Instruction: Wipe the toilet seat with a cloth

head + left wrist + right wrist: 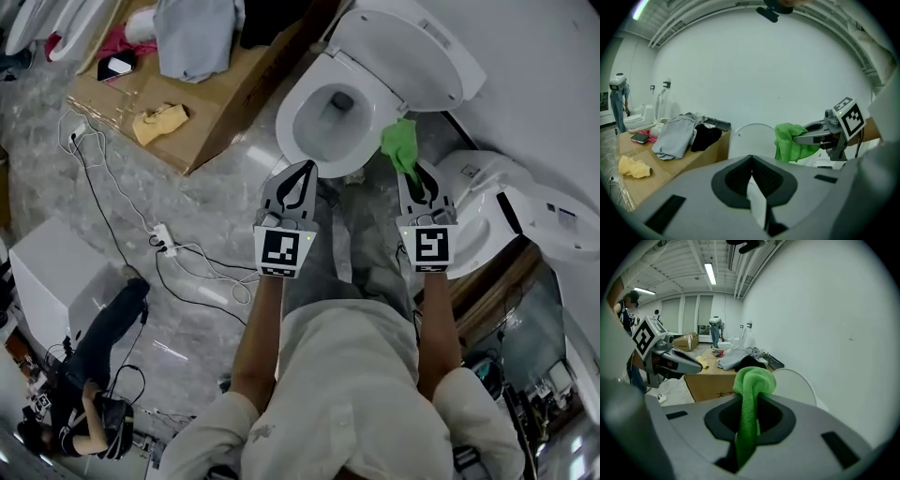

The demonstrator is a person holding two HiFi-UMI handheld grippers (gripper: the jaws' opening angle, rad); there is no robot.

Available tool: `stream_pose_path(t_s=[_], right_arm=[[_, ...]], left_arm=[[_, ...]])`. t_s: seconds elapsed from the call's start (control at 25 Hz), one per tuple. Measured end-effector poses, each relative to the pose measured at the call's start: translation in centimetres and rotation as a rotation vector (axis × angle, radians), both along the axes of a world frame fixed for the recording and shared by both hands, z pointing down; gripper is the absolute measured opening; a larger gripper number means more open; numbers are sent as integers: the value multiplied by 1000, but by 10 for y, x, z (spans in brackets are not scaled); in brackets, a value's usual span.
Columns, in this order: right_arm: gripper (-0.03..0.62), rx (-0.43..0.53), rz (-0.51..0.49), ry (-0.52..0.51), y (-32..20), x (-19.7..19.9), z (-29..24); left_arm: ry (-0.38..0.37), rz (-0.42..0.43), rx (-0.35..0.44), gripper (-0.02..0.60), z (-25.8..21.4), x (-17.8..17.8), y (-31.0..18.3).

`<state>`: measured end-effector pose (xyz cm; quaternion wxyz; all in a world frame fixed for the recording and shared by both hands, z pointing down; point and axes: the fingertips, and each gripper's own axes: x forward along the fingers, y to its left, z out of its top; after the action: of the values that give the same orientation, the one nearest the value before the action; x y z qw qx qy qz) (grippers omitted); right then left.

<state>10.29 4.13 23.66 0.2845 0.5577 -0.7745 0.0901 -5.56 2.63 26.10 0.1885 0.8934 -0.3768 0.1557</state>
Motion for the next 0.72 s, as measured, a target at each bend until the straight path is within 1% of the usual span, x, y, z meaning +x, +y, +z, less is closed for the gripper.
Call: stream_pose_path(t_s=[0.24, 0.6, 0.72], right_arm=[[48, -68, 8, 3, -3, 26, 56], [48, -126, -35, 16, -12, 52, 129], [48, -153, -40, 18, -12, 60, 154]], left_arm=[[-30, -26, -49, 12, 47, 13, -3], [-86, -108, -78, 12, 111, 21, -13], [-95, -123, -90, 12, 128, 27, -12]])
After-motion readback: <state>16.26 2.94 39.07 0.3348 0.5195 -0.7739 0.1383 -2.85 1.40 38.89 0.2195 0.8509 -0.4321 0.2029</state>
